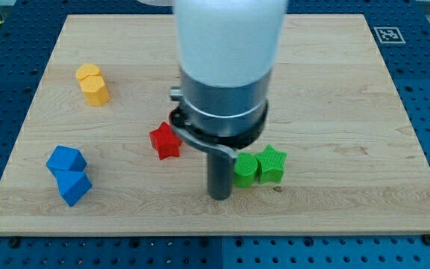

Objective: Separate the red star from the red circle

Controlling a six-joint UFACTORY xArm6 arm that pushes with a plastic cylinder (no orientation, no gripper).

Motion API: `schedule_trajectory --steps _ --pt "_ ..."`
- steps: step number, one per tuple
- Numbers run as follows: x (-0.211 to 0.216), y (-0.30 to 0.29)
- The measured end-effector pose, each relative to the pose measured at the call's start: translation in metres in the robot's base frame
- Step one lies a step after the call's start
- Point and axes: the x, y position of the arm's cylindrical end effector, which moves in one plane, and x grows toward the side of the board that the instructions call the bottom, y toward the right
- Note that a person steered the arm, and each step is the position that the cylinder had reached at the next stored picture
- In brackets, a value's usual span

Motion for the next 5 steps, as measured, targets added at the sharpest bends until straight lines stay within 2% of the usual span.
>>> schedule_trajectory --steps 2,3,4,5 --pt "-0.004 -0.069" --pt "-0.029 -0.081" --pt "-0.038 -0.079" --pt "-0.086 -0.061"
